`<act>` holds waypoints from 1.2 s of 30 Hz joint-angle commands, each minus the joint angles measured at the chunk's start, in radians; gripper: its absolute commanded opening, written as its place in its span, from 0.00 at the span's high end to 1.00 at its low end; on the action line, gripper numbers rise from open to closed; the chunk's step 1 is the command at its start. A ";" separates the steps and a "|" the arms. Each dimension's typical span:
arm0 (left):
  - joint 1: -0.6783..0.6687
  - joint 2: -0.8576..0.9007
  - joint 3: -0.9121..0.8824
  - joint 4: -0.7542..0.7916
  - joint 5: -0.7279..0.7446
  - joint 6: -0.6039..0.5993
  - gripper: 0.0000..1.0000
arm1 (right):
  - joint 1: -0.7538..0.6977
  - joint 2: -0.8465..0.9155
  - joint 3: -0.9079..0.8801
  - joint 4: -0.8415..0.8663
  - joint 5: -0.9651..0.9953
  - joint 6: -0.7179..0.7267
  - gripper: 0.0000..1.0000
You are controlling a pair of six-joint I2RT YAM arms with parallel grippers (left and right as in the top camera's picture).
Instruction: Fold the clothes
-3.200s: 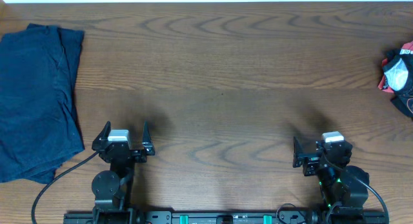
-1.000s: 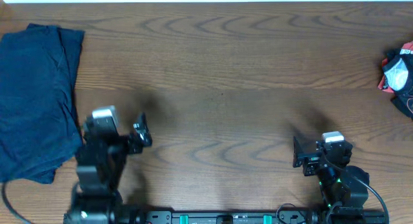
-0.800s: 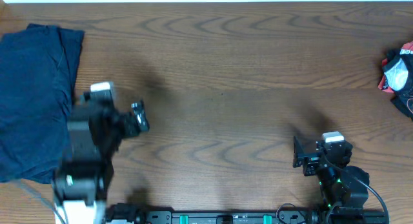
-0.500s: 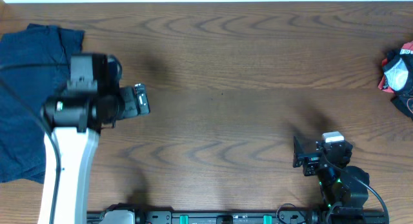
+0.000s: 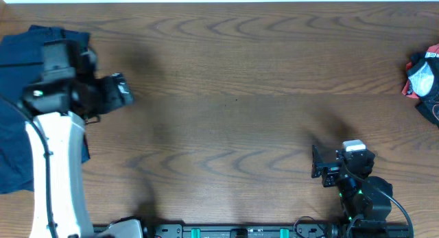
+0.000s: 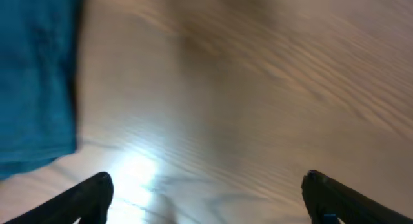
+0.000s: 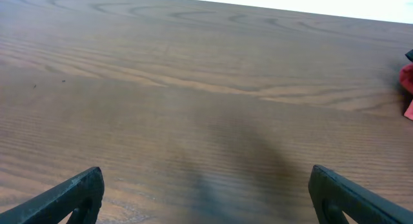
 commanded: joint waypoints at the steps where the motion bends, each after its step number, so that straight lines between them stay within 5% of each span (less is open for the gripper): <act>1: 0.114 0.080 0.021 0.001 0.005 0.000 0.02 | -0.007 -0.006 -0.003 -0.002 0.006 0.012 0.01; 5: 0.223 0.200 0.051 -0.001 0.097 0.000 0.16 | -0.007 -0.006 -0.003 -0.002 0.006 0.012 0.01; 21: 0.305 0.645 0.510 -0.175 -0.031 0.012 0.16 | -0.007 -0.006 -0.003 -0.002 0.006 0.012 0.01; 36: 0.441 0.827 0.537 -0.182 -0.041 0.003 0.25 | -0.007 -0.006 -0.003 -0.002 0.006 0.012 0.01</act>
